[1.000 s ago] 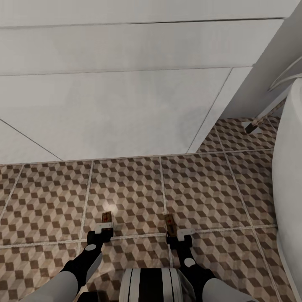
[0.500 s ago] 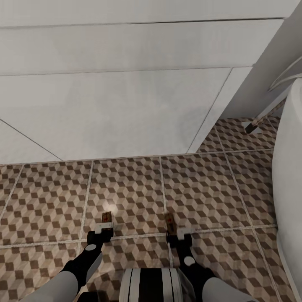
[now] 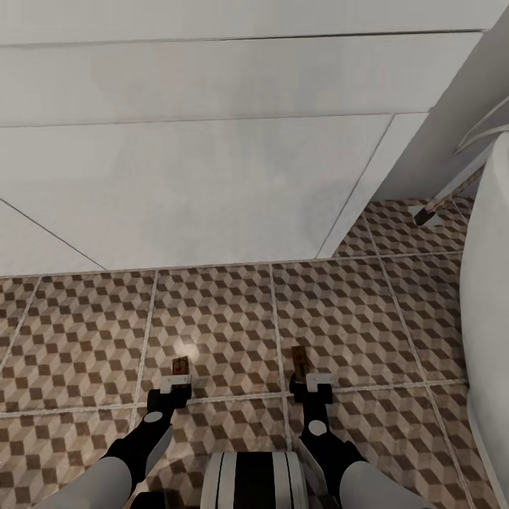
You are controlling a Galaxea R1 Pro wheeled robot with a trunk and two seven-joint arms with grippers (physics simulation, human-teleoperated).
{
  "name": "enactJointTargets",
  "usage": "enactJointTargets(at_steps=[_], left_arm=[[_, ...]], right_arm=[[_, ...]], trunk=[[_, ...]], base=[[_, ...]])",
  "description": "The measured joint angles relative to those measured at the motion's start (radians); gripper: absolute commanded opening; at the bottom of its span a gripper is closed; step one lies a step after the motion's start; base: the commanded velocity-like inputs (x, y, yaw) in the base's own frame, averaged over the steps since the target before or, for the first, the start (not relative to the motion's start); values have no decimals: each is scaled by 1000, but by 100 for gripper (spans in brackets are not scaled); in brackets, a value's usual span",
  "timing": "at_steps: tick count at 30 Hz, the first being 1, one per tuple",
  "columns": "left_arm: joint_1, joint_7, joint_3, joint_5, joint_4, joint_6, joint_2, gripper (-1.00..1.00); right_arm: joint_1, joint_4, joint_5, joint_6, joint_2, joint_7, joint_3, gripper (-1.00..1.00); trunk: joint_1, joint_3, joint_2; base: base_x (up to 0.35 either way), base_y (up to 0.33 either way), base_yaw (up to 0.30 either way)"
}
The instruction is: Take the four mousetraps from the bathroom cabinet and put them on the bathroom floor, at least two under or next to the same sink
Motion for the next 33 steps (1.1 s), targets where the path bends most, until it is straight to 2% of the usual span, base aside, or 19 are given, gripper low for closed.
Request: enactJointTargets(at_steps=[7, 33], left_arm=[[0, 0, -1, 0, -1, 0, 1, -100], [0, 2, 4, 1, -1, -1, 2, -100]], right_arm=[[0, -4, -1, 9, 0, -6, -1, -100], [0, -5, 1, 12, 0, -13, 0, -100]], trunk=[[0, -1, 0], [0, -1, 0]], base=[[0, 0, 129], [13, 0, 4]])
